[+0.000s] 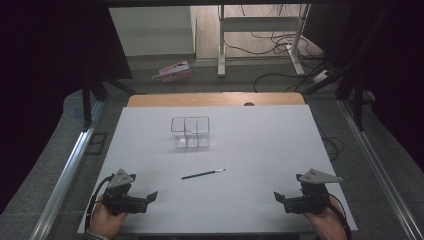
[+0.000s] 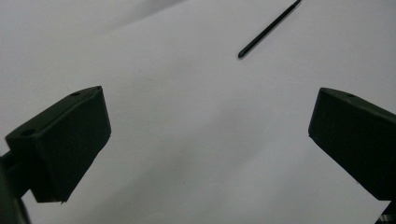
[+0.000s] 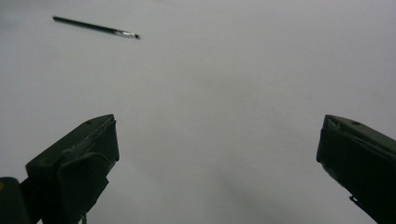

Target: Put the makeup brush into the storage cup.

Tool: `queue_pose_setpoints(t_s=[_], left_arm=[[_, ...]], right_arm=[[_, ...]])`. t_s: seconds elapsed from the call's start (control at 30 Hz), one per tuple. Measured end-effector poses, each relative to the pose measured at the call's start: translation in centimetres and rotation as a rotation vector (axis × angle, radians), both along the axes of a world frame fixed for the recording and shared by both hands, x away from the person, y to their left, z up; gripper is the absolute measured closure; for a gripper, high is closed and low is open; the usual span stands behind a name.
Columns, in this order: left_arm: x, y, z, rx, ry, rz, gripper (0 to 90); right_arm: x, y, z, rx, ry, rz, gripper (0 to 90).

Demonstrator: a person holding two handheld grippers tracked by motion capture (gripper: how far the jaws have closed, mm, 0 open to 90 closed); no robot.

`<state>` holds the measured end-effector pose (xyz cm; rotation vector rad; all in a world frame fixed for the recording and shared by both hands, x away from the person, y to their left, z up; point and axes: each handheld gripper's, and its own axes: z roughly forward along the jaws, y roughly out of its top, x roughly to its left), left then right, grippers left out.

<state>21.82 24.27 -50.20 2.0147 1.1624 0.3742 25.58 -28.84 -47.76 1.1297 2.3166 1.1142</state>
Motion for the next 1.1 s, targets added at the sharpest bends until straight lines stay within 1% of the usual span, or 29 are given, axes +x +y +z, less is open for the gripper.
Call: queue_pose_setpoints(t_s=[0.07, 0.17, 0.2, 0.23, 0.27, 0.37, 0.47, 0.6, 0.77, 1.0, 1.1], left_arm=[[0.1, -0.1, 0.0, 0.001, -0.001, 0.003, 0.0], [0.2, -0.3, 0.1, 0.002, -0.003, 0.003, 0.0], [0.3, -0.4, 0.1, 0.0, 0.0, 0.002, 0.0], [0.3, -0.5, 0.1, -0.002, 0.011, -0.002, 0.0], [0.4, -0.5, 0.0, 0.003, 0.015, -0.009, 0.1], [0.4, -0.8, -0.1, 0.046, 0.029, -0.022, 0.2], [0.3, -0.9, -0.1, 0.062, 0.028, -0.025, 0.0], [0.1, -0.6, -0.2, 0.062, 0.035, -0.014, 0.0], [0.0, -0.6, -0.2, 0.064, 0.039, 0.001, 0.1], [0.3, -1.0, -0.1, 0.075, 0.052, -0.013, 0.5], [0.3, -1.0, -0.1, 0.073, 0.057, -0.015, 0.4]], right_arm=[[0.1, 0.0, 0.0, 0.006, -0.003, 0.0, 0.0], [0.1, 0.0, -0.1, -0.006, -0.002, 0.009, 0.0], [0.1, 0.0, -0.2, -0.012, -0.001, 0.012, 0.0], [0.2, 0.0, -0.3, -0.019, 0.0, 0.015, 0.0], [0.3, -0.1, -0.4, -0.022, 0.002, 0.021, 0.0], [0.5, 0.0, -0.5, -0.024, 0.005, 0.036, 0.0], [0.5, 0.3, -0.5, -0.049, -0.005, 0.057, 0.0], [0.6, 0.6, -0.5, -0.054, 0.0, 0.067, 0.0], [0.7, 1.1, -0.5, -0.074, 0.003, 0.091, 0.0], [0.7, 1.3, -0.4, -0.072, 0.012, 0.103, 0.0], [0.7, 1.4, -0.4, -0.081, -0.003, 0.098, 0.0]])
